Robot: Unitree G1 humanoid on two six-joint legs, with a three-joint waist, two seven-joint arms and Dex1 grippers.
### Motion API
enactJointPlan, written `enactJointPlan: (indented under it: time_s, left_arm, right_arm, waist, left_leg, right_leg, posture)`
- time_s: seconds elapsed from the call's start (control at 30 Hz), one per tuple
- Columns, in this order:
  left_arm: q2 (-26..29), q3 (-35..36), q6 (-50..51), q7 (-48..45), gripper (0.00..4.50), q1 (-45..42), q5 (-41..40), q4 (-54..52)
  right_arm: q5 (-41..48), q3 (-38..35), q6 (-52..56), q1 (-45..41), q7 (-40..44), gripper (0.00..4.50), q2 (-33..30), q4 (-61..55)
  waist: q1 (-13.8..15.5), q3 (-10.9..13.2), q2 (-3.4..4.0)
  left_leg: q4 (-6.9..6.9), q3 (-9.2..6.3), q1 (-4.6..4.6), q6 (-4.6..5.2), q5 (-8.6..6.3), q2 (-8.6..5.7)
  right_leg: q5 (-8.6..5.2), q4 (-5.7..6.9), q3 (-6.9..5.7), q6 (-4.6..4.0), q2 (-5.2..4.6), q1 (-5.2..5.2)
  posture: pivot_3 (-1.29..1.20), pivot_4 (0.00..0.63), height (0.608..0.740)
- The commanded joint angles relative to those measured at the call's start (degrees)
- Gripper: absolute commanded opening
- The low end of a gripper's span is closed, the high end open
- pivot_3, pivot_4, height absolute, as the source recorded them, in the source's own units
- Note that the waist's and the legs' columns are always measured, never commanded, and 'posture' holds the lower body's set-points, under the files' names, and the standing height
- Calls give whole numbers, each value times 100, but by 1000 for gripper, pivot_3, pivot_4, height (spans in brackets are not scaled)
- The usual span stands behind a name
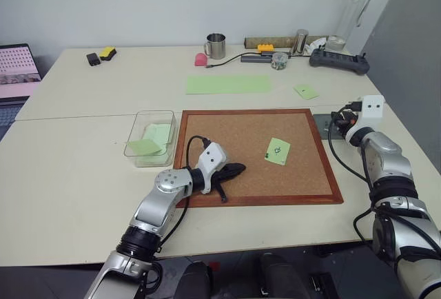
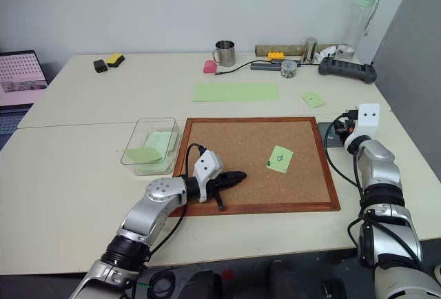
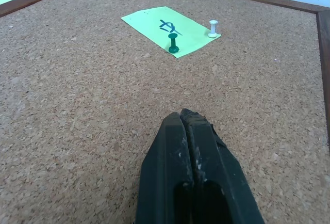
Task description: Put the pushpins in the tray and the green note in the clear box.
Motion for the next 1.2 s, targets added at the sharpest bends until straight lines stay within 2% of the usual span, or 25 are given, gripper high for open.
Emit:
enactJointPlan:
  time_s: [0.03,0.13,0.27,0.37,0.6,0.73,0.9,1.17,1.2]
  left_arm:
    - [56,-57,153,24,0,131,58,65]
    - [44,-67,148,11,0,106,58,86]
    - [36,-84,141,-15,0,72,61,119]
    - [38,-90,146,-33,0,59,57,133]
    - [50,-100,164,-69,0,63,45,135]
    - [36,-113,147,-93,0,33,55,181]
    - [20,-115,127,-113,0,-32,62,246]
    - [26,-84,96,-104,0,-36,76,262]
    - [25,-86,106,-97,0,-20,73,236]
  right_arm:
    - [79,-143,-161,-58,65,2580,-109,-310]
    - [226,-108,-106,186,287,3276,-41,-894]
    - [609,173,521,978,953,3276,69,-2431]
    - [965,528,1010,1963,1444,3276,32,-4059]
    - [1218,1028,1623,3262,1689,3276,-7,-6080]
    - [1002,1369,1545,3507,1567,3276,113,-6382]
    - [361,1801,1168,3466,1436,3276,147,-6051]
    - [61,1804,850,3395,1304,3276,294,-5606]
    - [82,1781,843,3414,1315,3104,318,-5597]
  waist:
    - [-9,0,0]
    - [-10,0,0]
    - [0,0,1]
    - [25,-1,2]
    - [30,-2,4]
    - [29,-3,3]
    - [40,-3,3]
    - [54,-3,3]
    - [55,-2,3]
  left_leg:
    - [0,0,0,0,0,0]
    - [0,-1,-1,0,0,0]
    - [0,-4,-2,0,0,1]
    - [0,-6,-3,0,0,3]
    - [4,-5,0,1,-1,2]
    - [2,-8,1,1,-1,3]
    - [3,-8,0,1,-1,3]
    - [2,-8,0,1,-1,3]
    - [3,-8,0,1,-1,2]
  right_leg:
    - [0,0,0,0,0,0]
    - [0,0,-1,0,0,0]
    - [-1,-1,-4,1,0,0]
    - [-13,1,-7,23,1,0]
    - [-15,1,-4,27,1,1]
    - [-16,1,-8,28,5,1]
    - [-16,-1,-9,28,4,1]
    - [-16,-3,-9,27,4,1]
    - [-16,-3,-9,27,4,1]
  posture:
    - [0,150,740]
    - [0,150,740]
    - [0,150,740]
    - [0,150,740]
    - [0,150,740]
    - [0,150,740]
    - [0,150,740]
    - [0,150,740]
    - [0,150,740]
